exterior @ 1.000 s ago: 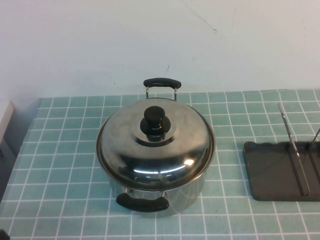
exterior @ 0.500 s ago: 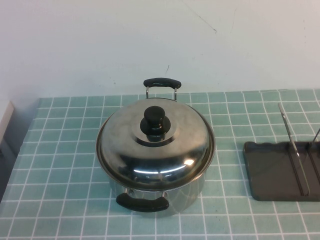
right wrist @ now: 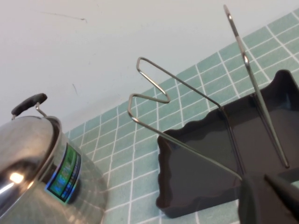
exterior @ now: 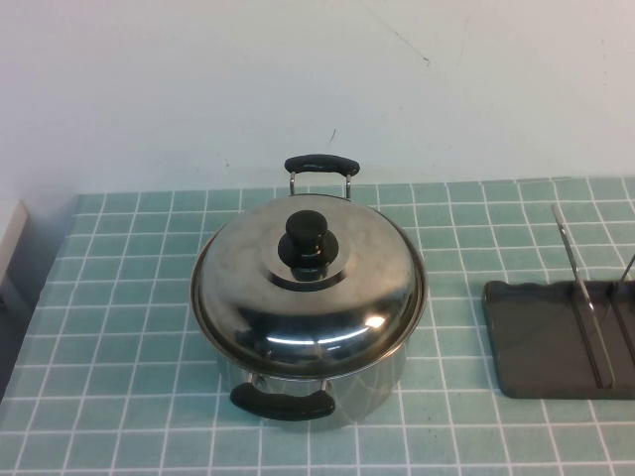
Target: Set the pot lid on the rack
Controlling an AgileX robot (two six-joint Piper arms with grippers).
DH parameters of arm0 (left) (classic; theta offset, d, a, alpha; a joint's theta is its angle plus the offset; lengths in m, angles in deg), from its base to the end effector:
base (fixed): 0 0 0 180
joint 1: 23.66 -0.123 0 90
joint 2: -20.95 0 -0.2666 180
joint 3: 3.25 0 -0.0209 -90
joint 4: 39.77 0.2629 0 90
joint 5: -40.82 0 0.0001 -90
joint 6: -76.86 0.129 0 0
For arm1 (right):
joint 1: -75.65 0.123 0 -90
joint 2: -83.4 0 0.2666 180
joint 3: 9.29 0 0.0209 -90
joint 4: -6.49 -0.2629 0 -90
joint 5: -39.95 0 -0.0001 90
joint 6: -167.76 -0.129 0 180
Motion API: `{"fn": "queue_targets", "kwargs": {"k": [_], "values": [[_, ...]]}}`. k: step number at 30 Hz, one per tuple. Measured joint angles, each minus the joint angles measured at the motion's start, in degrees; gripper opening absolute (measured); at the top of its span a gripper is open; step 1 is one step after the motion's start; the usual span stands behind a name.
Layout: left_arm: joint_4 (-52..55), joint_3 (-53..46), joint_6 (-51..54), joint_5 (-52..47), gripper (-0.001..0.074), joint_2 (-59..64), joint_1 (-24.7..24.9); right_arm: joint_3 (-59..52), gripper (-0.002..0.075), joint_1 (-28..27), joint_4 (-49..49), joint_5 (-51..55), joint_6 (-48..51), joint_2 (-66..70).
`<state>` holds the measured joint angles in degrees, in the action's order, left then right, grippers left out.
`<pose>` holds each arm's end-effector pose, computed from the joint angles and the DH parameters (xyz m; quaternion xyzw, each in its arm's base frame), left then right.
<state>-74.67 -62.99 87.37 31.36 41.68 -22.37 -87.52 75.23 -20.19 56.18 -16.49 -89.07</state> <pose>0.1345 -0.0152 0.2853 -0.1039 0.6885 -0.1891 0.6924 0.1223 0.0153 0.1752 0.1623 0.7501 0.2099 0.6057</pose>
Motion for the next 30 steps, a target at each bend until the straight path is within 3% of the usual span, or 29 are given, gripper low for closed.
{"fn": "queue_targets", "kwargs": {"k": [5, 10, 16, 21, 23, 27, 30], "values": [[-6.37, 13.10, 19.59, -7.20, -0.0004, 15.01, 0.21, 0.00, -0.0003, 0.00, -1.27, 0.00, 1.11, 0.00], [-28.98, 20.42, 50.93, -12.21, -0.0004, 28.32, 3.76, 0.00, -0.0003, 0.00, -2.68, 0.11, 2.14, 0.00], [-56.14, 22.10, 83.34, -3.95, -0.0004, 37.15, 15.18, 0.00, -0.0003, 0.00, -3.42, 0.19, 2.53, 0.00], [-62.96, 23.54, 98.36, 8.20, 0.0020, 44.39, 27.15, 0.00, -0.0003, 0.00, -4.07, 0.19, 3.66, 0.00], [-63.61, 24.51, 101.65, 10.12, 0.0084, 47.75, 30.42, 0.00, -0.0003, 0.00, -4.32, 0.19, 3.82, 0.00], [-64.14, 27.56, 102.99, 10.99, 0.0350, 55.09, 32.82, 0.00, -0.0003, 0.00, -4.80, 0.19, 4.26, 0.00], [-64.38, 30.65, 98.47, 13.84, 0.0528, 59.47, 32.82, 0.00, -0.0003, 0.00, -5.17, 0.23, 4.57, 0.00]]}}
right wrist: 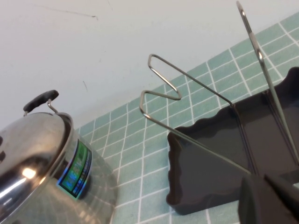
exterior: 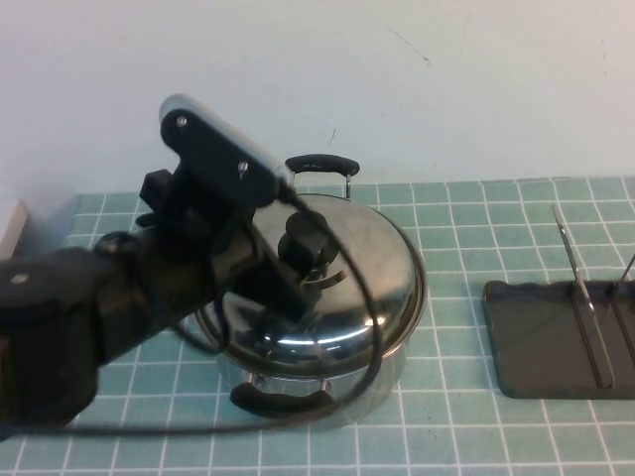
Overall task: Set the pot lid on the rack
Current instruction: Open the pot, then hand over the pot lid
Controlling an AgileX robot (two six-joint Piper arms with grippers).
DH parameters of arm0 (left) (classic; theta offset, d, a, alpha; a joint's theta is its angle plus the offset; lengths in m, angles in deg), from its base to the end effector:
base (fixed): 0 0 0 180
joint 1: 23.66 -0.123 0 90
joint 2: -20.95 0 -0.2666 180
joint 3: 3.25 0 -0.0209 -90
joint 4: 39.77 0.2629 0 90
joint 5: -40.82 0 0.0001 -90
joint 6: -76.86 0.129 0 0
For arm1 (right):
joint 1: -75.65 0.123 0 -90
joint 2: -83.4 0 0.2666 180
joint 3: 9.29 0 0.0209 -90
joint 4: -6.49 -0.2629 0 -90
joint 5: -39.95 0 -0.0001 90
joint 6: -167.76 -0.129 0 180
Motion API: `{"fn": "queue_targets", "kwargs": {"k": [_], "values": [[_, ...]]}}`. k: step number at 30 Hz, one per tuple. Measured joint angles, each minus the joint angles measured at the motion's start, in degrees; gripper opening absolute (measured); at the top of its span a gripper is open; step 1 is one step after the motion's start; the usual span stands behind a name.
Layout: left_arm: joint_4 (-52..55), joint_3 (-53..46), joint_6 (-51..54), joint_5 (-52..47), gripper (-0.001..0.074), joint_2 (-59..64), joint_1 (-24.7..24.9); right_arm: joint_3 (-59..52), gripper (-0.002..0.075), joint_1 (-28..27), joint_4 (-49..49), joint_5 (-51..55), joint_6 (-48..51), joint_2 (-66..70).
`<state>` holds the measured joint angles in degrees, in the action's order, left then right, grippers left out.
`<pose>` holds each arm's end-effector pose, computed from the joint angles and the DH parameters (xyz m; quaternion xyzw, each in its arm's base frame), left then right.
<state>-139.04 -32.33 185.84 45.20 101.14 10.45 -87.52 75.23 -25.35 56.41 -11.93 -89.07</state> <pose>0.2791 -0.1774 0.2747 0.2852 0.7675 -0.0911 0.5669 0.1221 0.0184 0.1763 0.1567 0.7483 0.2218 0.6052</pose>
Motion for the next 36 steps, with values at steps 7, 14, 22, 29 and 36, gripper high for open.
{"fn": "queue_targets", "kwargs": {"k": [7, 14, 22, 29, 36], "values": [[-0.23, 5.16, -9.20, 0.61, 0.0607, 5.97, -2.29, 0.00, -0.0003, 0.00, -0.22, 0.23, 0.35, 0.00], [-0.23, 5.51, -11.96, -3.14, 0.0609, 12.17, -2.96, 0.00, -0.0003, 0.00, -0.22, 0.35, 1.03, 0.00], [-0.23, 5.71, -12.27, -3.67, 0.0424, 14.60, -2.96, 0.00, -0.0003, 0.00, -0.22, 0.35, 1.11, 0.00], [-0.36, 5.81, -10.68, -5.48, 0.0330, 13.03, -3.10, 0.00, -0.0003, 0.00, -2.95, 0.46, 3.67, 0.00], [0.15, 5.60, -7.24, -11.51, 0.0330, 2.94, -3.10, 5.43, -0.0003, 0.00, -8.62, 7.26, 16.51, 0.00]]}}
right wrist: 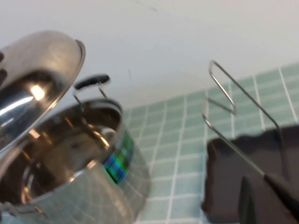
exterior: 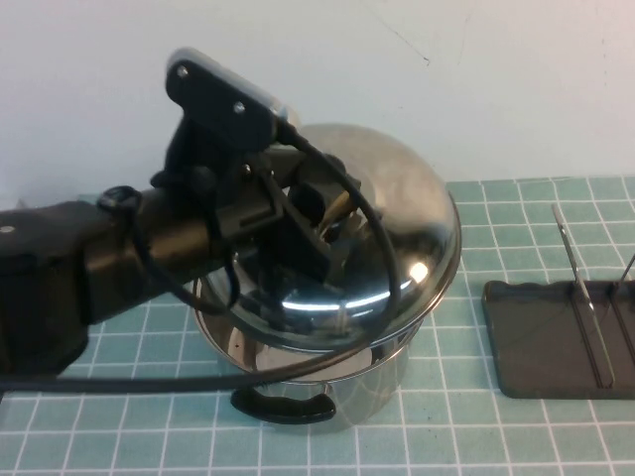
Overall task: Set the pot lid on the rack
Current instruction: Hand over the pot lid
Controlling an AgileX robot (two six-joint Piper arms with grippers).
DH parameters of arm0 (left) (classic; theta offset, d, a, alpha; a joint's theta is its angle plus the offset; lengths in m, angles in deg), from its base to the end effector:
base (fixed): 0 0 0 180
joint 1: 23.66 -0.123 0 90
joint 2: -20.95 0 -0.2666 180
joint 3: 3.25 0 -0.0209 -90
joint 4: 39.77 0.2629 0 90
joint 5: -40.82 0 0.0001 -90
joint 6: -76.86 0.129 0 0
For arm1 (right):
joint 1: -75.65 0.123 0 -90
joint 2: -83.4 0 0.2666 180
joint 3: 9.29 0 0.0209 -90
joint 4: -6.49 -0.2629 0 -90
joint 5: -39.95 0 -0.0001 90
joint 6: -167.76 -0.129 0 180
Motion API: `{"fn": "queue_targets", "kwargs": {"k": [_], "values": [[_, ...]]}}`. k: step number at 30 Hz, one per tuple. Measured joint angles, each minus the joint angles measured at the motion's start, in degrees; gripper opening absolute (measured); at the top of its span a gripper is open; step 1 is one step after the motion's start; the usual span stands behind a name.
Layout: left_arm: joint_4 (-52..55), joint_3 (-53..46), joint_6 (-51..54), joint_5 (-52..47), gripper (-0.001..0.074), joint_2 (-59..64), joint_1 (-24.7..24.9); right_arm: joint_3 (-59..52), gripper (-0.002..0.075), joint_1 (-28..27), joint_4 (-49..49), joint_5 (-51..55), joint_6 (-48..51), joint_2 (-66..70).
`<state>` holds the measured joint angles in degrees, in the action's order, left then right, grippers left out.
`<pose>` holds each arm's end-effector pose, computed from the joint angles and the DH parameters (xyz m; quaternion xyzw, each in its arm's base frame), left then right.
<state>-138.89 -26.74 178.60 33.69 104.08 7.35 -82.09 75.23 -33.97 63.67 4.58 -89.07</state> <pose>0.2912 -0.1936 0.2984 0.2649 0.7499 -0.1959 0.5737 0.1146 0.0329 0.2035 0.0568 0.7555 0.2145 0.6165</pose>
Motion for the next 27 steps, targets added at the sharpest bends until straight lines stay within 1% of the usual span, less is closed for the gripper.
{"fn": "queue_targets", "kwargs": {"k": [4, 6, 8, 10, 12, 14, 16, 17, 20, 27], "values": [[0.20, 0.00, -3.77, -1.78, 0.0330, -6.11, 0.00, 4.57, 0.0008, 0.00, -2.93, 0.55, 1.38, 0.94], [0.23, 0.00, -7.93, -2.28, 0.0330, -8.02, 0.00, 6.20, 0.0041, 0.00, -6.57, 0.80, 2.56, 3.40], [0.23, 0.00, -11.18, -3.64, 0.0330, -8.81, 0.00, 7.16, 0.0096, 0.00, -11.95, 1.02, 5.86, 6.18], [0.44, 0.00, -13.49, -5.54, 0.0330, -8.79, 0.00, 7.93, 0.0155, 0.00, -19.60, 1.23, 11.80, 9.62], [0.55, 0.00, -15.35, -7.12, 0.0330, -8.65, -0.03, 8.51, 0.0220, 0.00, -30.72, 2.14, 20.74, 13.30], [0.76, 0.00, -16.77, -8.80, 0.0330, -7.93, -0.03, 8.91, 0.0267, 0.00, -43.37, 3.55, 31.20, 16.83], [0.92, 0.00, -17.28, -9.46, 0.0330, -7.38, -0.03, 9.91, 0.0293, 0.00, -50.70, 5.71, 38.46, 20.47], [0.92, 0.00, -17.44, -9.49, 0.0330, -7.26, -0.03, 10.85, 0.0300, 0.00, -52.80, 7.00, 40.66, 22.47], [1.17, 0.00, -18.33, -10.15, 0.0330, -6.90, -0.03, 13.99, 0.0309, 0.00, -55.50, 11.53, 43.18, 28.65], [1.30, 0.00, -19.73, -13.28, 0.0330, -6.90, -0.03, 21.85, 0.0315, 0.00, -56.05, 25.62, 43.88, 43.39]]}}
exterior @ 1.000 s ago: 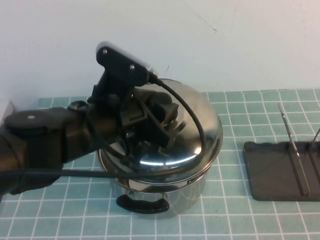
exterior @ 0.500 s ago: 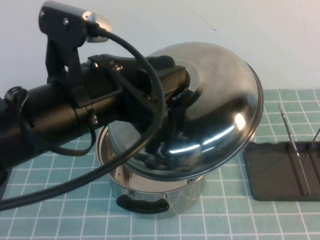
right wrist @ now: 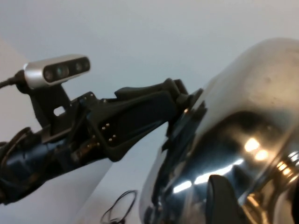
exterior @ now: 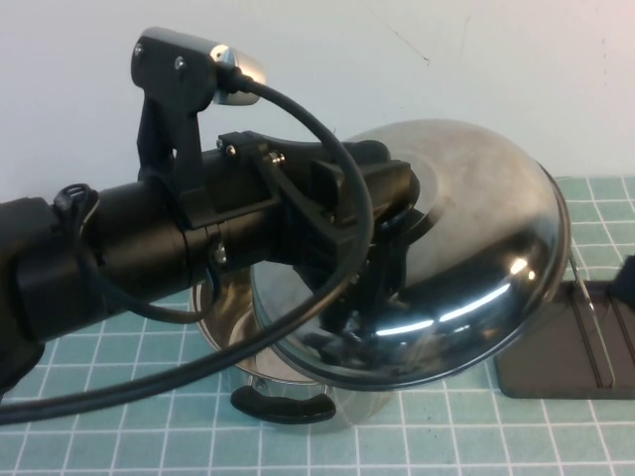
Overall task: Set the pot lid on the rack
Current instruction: Hand over the pot lid
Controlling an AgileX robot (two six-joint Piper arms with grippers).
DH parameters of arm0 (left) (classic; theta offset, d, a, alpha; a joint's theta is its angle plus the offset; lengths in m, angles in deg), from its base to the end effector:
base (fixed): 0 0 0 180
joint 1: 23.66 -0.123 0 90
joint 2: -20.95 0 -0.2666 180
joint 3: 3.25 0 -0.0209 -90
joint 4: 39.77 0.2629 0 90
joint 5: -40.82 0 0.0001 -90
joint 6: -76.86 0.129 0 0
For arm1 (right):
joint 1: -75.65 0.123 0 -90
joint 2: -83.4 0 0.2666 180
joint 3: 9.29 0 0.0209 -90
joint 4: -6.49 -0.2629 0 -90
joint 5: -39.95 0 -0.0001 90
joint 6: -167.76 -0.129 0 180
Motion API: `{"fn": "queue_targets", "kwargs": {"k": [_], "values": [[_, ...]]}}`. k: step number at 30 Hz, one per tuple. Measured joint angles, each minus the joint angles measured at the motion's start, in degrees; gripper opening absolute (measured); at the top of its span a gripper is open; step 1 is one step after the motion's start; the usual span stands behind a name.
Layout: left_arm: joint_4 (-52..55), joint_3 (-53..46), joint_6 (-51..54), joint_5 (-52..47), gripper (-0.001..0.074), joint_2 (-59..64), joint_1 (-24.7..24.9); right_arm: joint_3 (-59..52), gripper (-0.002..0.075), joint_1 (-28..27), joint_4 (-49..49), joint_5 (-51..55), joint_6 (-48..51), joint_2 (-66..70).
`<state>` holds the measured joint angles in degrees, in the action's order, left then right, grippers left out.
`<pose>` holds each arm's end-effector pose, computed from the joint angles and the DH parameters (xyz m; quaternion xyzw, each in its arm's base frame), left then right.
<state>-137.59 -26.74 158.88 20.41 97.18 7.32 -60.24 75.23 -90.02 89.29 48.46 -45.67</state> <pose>0.2508 -0.2027 0.3438 0.2095 0.7154 -0.3823 0.5460 0.1787 0.0960 0.2899 -0.0382 0.7235 0.4920 0.4827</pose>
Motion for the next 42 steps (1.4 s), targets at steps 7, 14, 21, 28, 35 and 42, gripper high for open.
{"fn": "queue_targets", "kwargs": {"k": [7, 14, 21, 28, 35, 42], "values": [[0.26, 0.00, -0.99, -2.88, 0.0330, 0.00, 0.00, 5.53, 0.0322, 0.00, 0.00, 8.55, -1.42, 11.96], [1.10, 0.00, -1.57, -4.71, 0.0329, 0.13, -0.11, 8.26, 0.0323, 0.00, 0.00, 11.02, -2.68, 17.84], [1.10, 0.00, -0.71, -5.88, 0.0329, 0.83, -0.46, 10.97, 0.0269, -0.10, 0.00, 13.59, -2.76, 20.14], [0.86, 0.00, -0.40, -10.38, 0.0329, 6.24, -0.92, 12.19, 0.0154, -0.22, 0.00, 13.23, -2.76, 20.52], [1.22, 0.00, -0.40, -16.67, 0.0328, 10.41, -0.42, 12.53, 0.0127, -0.22, 0.11, 14.23, -0.95, 20.52], [1.32, 0.00, 1.62, -17.51, 0.0328, 11.03, -0.32, 12.57, 0.0059, -0.02, 0.00, 15.61, 2.29, 20.52]]}}
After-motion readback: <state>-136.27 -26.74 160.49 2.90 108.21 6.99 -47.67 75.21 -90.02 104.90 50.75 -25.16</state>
